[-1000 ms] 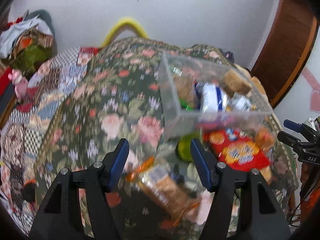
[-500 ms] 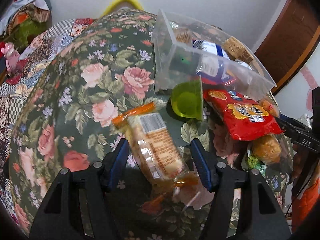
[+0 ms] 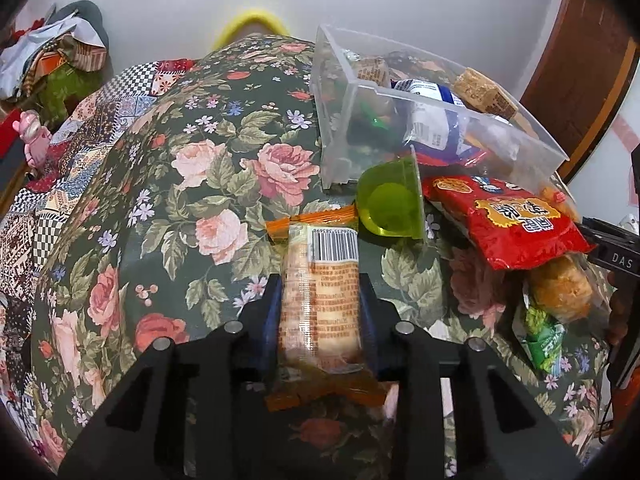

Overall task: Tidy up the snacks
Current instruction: 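Grasp the orange-wrapped wafer with the left tool while the right tool grasps the orange cake bag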

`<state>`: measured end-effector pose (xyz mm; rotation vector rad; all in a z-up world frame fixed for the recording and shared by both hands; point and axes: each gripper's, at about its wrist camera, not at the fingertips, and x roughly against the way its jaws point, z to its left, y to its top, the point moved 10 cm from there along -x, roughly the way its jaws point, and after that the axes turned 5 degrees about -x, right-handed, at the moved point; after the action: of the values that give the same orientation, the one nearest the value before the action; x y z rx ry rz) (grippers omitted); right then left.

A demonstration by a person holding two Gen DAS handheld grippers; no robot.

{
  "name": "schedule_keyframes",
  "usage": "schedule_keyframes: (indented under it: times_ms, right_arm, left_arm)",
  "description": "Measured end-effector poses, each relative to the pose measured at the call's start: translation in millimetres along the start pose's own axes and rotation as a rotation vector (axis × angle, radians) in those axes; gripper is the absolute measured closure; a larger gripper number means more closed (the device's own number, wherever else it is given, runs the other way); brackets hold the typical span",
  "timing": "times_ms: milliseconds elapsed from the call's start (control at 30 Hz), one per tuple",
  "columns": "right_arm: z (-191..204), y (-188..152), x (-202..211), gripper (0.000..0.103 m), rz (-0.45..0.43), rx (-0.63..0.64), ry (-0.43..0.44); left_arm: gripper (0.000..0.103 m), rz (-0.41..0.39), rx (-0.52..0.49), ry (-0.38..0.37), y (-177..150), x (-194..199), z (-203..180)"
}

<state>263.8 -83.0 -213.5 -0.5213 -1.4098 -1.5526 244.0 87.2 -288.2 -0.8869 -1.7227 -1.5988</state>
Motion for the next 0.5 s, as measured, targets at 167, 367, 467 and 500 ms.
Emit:
schedule_keyframes:
  times_ms: [167, 367, 467, 500]
  right_arm:
    - [-1.4, -2.2, 6.9, 0.049, -0.013, -0.002, 0.000]
    - [-3.9, 0.5, 25.6, 0.050, -0.054, -0.006, 0.002]
    - [-4.0, 6.6, 35.8, 0.050, -0.081, -0.008, 0.006]
    - [-3.9, 8.6, 38.1, 0.050, -0.089, -0.009, 0.004]
  left_arm:
    - [0.068, -0.030, -0.003, 0.006, 1.7, 16.1, 2.2]
    - [0.068, -0.097, 0.004, 0.003, 16.7, 45.6, 0.8]
    - [0.068, -0.138, 0.005, 0.000, 29.4, 59.1, -1.7]
    - [0.068, -0.151, 0.005, -0.002, 33.6, 63.4, -2.6]
